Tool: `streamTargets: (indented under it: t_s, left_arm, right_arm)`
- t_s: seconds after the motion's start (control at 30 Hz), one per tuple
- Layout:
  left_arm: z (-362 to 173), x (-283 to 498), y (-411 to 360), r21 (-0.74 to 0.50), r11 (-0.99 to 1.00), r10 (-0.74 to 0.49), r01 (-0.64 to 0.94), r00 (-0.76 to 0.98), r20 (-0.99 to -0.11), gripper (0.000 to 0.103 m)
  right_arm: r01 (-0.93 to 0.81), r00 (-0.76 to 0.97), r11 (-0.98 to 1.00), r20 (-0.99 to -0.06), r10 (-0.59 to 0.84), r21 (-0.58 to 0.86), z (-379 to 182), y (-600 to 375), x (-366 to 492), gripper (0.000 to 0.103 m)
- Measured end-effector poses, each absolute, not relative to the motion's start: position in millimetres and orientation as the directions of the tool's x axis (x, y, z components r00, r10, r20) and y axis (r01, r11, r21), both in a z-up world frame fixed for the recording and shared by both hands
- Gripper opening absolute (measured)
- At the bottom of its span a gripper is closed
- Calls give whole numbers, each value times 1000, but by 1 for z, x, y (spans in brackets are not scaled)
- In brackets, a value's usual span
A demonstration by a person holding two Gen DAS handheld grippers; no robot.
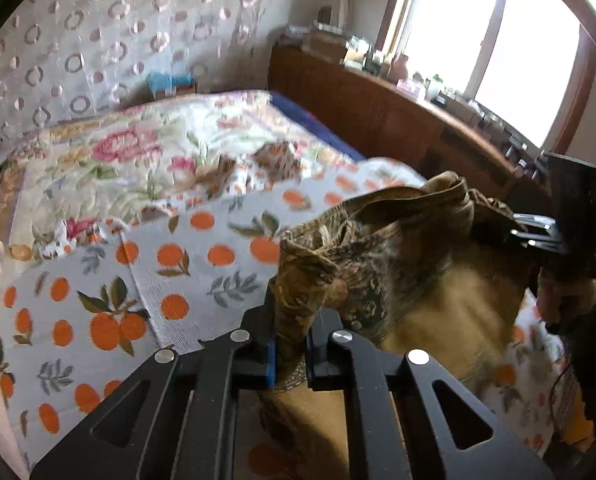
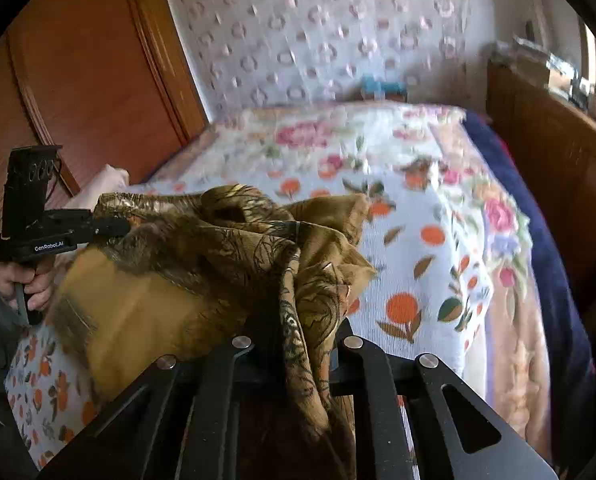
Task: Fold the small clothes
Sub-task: 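Lift the folded bundle with both grippers and carry it toward the beige cloth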
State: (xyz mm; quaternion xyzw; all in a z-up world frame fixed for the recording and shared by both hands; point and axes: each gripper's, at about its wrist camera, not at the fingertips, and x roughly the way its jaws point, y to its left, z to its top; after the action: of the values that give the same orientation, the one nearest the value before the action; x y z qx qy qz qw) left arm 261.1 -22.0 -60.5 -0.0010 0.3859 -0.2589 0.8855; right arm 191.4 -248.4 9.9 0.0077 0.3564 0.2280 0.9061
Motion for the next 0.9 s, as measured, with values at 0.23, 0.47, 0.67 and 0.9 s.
streamTargets:
  t_s: [0.23,0.47,0.67,0.9]
  left_arm:
    - [-27,231,-9,-200,869,-473,453,639,-606,10]
    - [-4,212,17,-171,892,-439,419,707,-554,10]
    - [9,197,54,-157,921,-384,356,766,-516,10]
    - [17,183,106,-142,961,-278,239,831,-481,10]
  right_arm:
    - [-433,706,892,-566,426,132,36,-240,168,12]
    - [-477,722,875,-529,445,85,46,-219,169,12]
    - [-546,707,836,-508,492,50,52,-187,181,12]
    - [-649,665,761,-490,563,-6,57,-145,213,12]
